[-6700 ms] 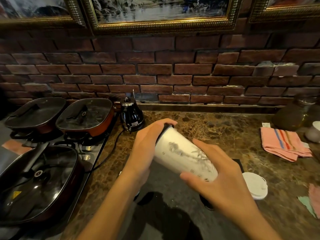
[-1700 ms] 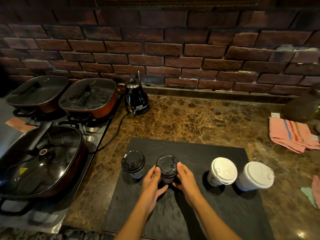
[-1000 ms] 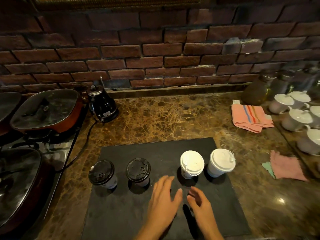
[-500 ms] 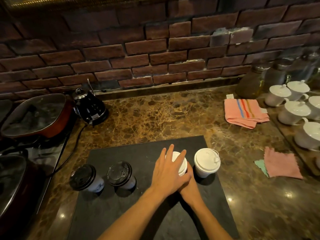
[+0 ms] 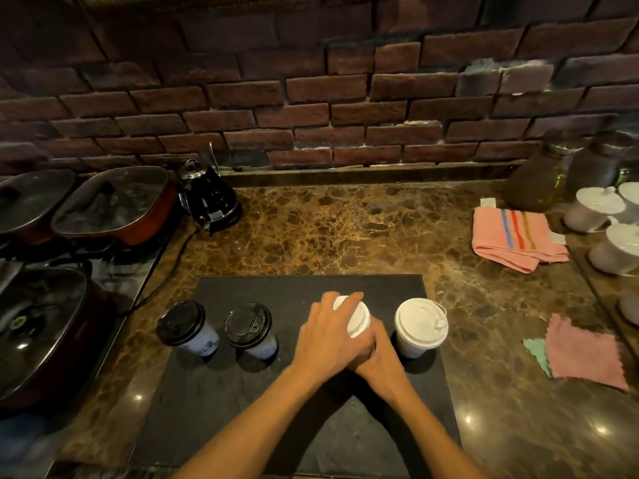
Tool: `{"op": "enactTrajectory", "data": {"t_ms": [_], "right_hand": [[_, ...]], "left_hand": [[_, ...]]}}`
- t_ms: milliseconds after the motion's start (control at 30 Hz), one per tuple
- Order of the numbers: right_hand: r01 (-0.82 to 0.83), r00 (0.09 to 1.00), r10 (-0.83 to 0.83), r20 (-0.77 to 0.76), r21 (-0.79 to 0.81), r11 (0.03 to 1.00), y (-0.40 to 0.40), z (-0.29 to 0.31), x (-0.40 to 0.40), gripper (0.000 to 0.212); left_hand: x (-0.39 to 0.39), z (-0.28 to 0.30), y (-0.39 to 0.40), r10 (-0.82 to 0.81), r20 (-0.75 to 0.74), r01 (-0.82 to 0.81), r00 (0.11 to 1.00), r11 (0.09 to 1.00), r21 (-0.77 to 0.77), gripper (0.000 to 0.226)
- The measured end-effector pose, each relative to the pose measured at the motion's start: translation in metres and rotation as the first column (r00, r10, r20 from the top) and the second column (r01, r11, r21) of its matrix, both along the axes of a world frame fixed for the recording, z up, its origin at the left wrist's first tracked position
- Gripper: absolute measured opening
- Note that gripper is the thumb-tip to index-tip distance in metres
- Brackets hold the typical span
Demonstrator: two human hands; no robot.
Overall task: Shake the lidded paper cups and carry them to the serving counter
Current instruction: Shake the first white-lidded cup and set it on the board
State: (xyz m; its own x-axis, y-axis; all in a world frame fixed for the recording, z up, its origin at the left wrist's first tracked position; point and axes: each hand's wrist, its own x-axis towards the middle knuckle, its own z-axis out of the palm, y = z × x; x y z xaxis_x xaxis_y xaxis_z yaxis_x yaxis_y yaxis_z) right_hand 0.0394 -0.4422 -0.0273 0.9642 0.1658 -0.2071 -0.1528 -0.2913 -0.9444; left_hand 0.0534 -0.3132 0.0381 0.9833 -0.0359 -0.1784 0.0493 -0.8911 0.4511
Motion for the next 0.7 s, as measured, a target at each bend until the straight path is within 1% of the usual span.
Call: {"op": "enactTrajectory", "data": {"t_ms": [100, 167, 200, 233, 267, 300, 333, 367, 433, 500, 533, 600, 633, 667, 700], "right_hand": [[-0.014, 0.997, 0.015, 0.076, -0.012, 1.0, -0.003, 0.028, -0.01, 0.073], [0.02, 0.987, -0.012, 0.163, -0.045, 0.999, -0.004, 0.045, -0.018, 0.071], [0.024, 0.975, -0.011, 0.223, -0.058, 0.998, -0.006, 0.055, -0.024, 0.07], [0.017, 0.953, 0.008, 0.302, -0.078, 0.997, -0.009, 0.062, -0.028, 0.07], [-0.003, 0.92, 0.051, 0.389, -0.123, 0.992, -0.012, 0.068, -0.032, 0.072], [-0.025, 0.882, 0.102, 0.46, -0.171, 0.985, -0.015, 0.073, -0.034, 0.076], [-0.044, 0.841, 0.152, 0.52, -0.216, 0.976, -0.018, 0.08, -0.036, 0.081], [-0.05, 0.793, 0.199, 0.576, -0.264, 0.963, -0.02, 0.088, -0.037, 0.085], [-0.02, 0.677, 0.311, 0.666, -0.406, 0.914, -0.022, 0.112, -0.038, 0.083], [0.021, 0.58, 0.408, 0.705, -0.513, 0.858, -0.025, 0.138, -0.036, 0.075], [0.032, 0.553, 0.434, 0.711, -0.539, 0.842, -0.026, 0.151, -0.036, 0.073], [0.042, 0.536, 0.466, 0.704, -0.574, 0.818, -0.026, 0.17, -0.034, 0.07], [0.034, 0.542, 0.475, 0.693, -0.583, 0.812, -0.025, 0.175, -0.034, 0.069], [0.018, 0.559, 0.467, 0.685, -0.573, 0.819, -0.025, 0.178, -0.034, 0.067], [-0.004, 0.598, 0.428, 0.678, -0.532, 0.847, -0.024, 0.182, -0.035, 0.065]], "left_hand": [[-0.005, 0.023, 0.014, 0.104, 0.01, -0.099, 0.995, 0.968, -0.231, 0.061], [-0.009, 0.042, 0.026, 0.156, 0.001, -0.144, 0.988, 0.912, -0.385, 0.058], [-0.01, 0.053, 0.033, 0.187, -0.007, -0.168, 0.982, 0.866, -0.471, 0.053], [-0.012, 0.063, 0.04, 0.219, -0.017, -0.189, 0.976, 0.8, -0.57, 0.042], [-0.015, 0.074, 0.046, 0.25, -0.058, -0.223, 0.967, 0.708, -0.67, 0.03], [-0.019, 0.083, 0.052, 0.261, -0.134, -0.269, 0.956, 0.599, -0.754, 0.021], [-0.023, 0.091, 0.056, 0.24, -0.218, -0.313, 0.946, 0.503, -0.806, 0.021], [-0.027, 0.096, 0.06, 0.208, -0.284, -0.349, 0.936, 0.45, -0.822, 0.026], [-0.035, 0.104, 0.062, 0.162, -0.347, -0.383, 0.924, 0.429, -0.818, 0.031], [-0.041, 0.112, 0.058, 0.151, -0.336, -0.368, 0.93, 0.4, -0.839, 0.027], [-0.043, 0.114, 0.056, 0.152, -0.312, -0.347, 0.938, 0.388, -0.854, 0.027], [-0.046, 0.122, 0.052, 0.165, -0.246, -0.293, 0.955, 0.387, -0.874, 0.031], [-0.047, 0.124, 0.051, 0.179, -0.2, -0.257, 0.963, 0.405, -0.877, 0.034], [-0.049, 0.124, 0.051, 0.192, -0.147, -0.219, 0.97, 0.439, -0.872, 0.036], [-0.05, 0.125, 0.051, 0.207, -0.104, -0.192, 0.973, 0.469, -0.862, 0.035]]}}
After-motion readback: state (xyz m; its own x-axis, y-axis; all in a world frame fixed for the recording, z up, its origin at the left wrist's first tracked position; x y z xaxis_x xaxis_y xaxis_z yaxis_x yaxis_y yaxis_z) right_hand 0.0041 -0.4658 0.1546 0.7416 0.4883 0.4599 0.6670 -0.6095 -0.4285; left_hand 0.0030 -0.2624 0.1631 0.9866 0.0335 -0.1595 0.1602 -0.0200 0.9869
